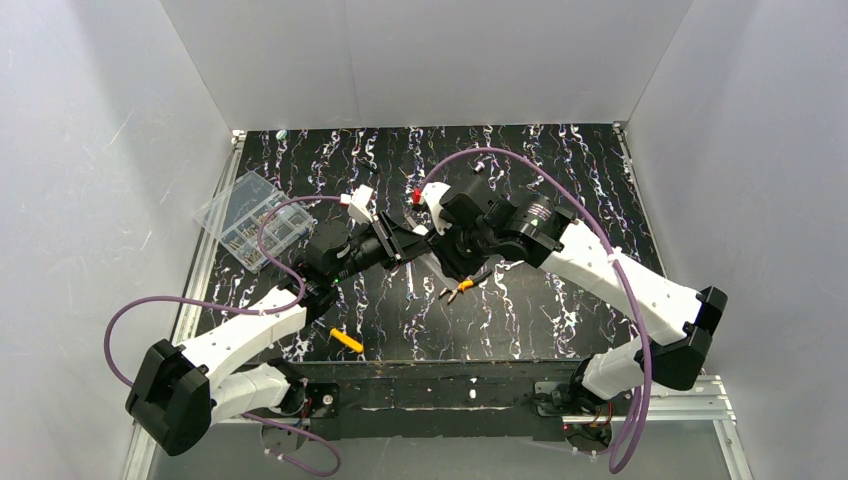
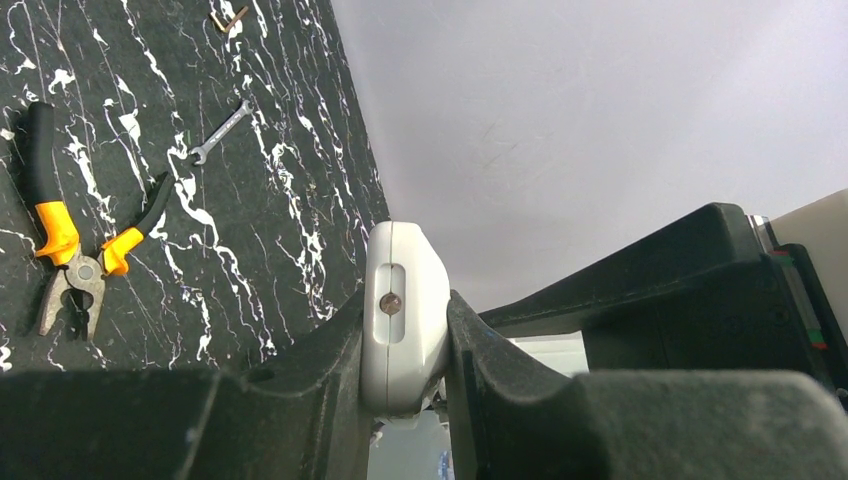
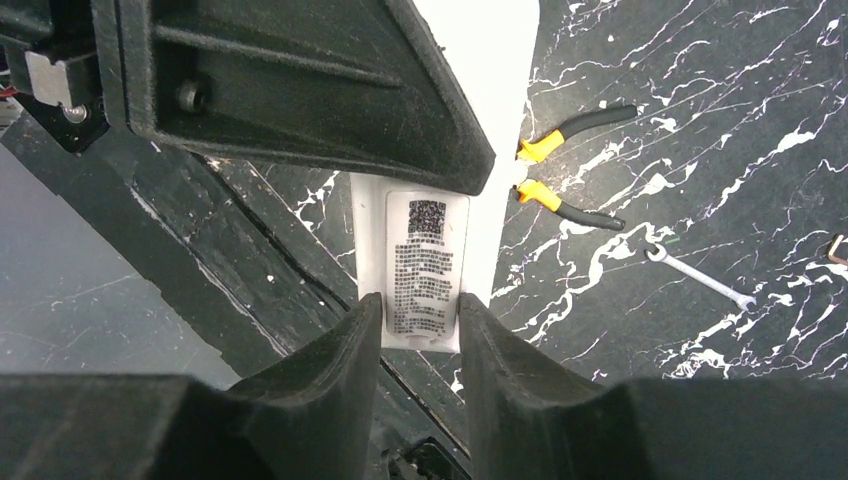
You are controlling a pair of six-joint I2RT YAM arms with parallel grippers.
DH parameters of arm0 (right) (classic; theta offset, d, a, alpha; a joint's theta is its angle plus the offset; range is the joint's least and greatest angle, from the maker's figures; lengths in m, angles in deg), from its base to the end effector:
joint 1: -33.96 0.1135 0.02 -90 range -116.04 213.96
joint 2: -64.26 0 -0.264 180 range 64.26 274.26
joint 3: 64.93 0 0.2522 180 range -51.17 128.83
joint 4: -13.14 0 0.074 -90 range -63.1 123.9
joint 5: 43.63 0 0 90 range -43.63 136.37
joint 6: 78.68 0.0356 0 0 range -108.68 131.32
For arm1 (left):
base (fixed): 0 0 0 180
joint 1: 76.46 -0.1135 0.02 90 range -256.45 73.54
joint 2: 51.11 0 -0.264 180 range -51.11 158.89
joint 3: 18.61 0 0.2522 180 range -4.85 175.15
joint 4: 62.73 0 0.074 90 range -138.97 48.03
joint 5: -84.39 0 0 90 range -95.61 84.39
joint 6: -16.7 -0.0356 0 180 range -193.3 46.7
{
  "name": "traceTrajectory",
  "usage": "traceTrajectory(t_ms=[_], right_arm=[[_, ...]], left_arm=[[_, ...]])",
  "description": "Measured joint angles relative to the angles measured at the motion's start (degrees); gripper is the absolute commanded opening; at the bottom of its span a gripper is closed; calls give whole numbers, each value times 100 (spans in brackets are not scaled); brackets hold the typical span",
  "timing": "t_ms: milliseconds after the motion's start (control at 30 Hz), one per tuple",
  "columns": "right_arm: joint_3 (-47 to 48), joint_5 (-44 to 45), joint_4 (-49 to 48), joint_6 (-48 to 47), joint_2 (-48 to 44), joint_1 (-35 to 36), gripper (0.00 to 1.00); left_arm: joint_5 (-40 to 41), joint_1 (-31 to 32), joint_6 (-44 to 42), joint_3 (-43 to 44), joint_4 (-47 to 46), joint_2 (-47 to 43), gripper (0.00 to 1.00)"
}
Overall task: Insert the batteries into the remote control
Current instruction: Load the battery cover into the remote control.
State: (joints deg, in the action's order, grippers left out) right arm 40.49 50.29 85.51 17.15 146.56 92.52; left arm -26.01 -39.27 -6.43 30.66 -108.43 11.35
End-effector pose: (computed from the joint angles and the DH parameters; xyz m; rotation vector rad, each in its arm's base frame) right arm 0.1523 0.2445 0.3912 -1.0700 2.2295 0.4177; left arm 0.1789 -0.1513 0.3477 0.0709 1.2220 -1.8004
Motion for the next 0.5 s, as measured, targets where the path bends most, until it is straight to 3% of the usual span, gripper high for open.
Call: traceTrajectory(t_ms=[500], right_arm=[[50,96,-15,-4,59,0,59]], left_arm=[[-70,7,9,2,-4,0,0]])
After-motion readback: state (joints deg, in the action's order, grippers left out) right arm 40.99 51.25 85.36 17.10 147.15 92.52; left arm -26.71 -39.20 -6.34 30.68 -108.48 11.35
